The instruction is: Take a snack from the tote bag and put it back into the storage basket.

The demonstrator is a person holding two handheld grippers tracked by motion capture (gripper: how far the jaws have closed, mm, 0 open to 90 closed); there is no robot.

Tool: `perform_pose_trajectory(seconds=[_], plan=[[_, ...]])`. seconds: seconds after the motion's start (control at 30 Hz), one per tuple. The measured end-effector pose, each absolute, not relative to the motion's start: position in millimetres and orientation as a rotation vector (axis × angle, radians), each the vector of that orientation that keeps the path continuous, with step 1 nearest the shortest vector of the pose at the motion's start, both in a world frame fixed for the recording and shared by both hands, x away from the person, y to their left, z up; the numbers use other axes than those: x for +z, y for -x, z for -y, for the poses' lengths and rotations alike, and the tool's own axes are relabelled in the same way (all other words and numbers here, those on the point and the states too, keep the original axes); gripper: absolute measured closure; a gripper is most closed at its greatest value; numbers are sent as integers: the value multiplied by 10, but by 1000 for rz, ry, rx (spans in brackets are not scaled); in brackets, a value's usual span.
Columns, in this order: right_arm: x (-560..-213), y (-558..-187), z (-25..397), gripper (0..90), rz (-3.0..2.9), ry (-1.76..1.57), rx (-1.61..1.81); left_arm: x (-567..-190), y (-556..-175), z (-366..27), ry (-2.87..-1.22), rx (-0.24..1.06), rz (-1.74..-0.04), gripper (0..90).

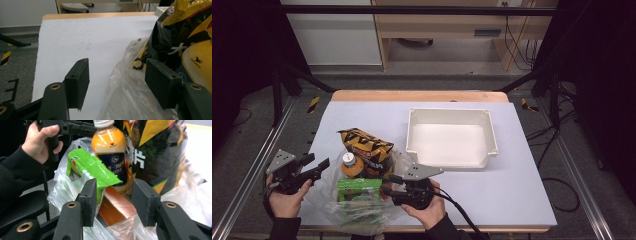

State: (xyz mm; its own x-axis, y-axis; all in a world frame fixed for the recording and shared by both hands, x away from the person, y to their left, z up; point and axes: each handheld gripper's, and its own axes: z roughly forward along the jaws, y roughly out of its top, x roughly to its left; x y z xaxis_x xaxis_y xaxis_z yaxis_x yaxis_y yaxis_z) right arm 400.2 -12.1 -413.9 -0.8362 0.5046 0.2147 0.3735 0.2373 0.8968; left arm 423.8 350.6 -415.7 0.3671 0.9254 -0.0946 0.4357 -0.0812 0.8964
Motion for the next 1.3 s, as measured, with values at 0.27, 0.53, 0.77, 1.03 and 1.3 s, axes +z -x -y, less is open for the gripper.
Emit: perform_pose_trajectory(seconds=[0.27,0.53,0.77,1.03,1.3], plan=[[-4176,-3990,34,583,-2380,-836,1662,-4174,-4245,-3479,-1701,642,-1220,356],[-4242,-4002,24,598,-2395,-841,1558,-4185,-4246,-3469,-1705,639,-1223,356],[-4327,-3910,-58,552,-2467,-797,1566,-4186,-4243,-3466,-1706,635,-1223,356],[-4335,-3979,-144,547,-2472,-822,1624,-4185,-4241,-3456,-1710,634,-1221,354],[-4312,-4053,-238,619,-2469,-813,1639,-4194,-4245,-3458,-1709,632,-1224,354]])
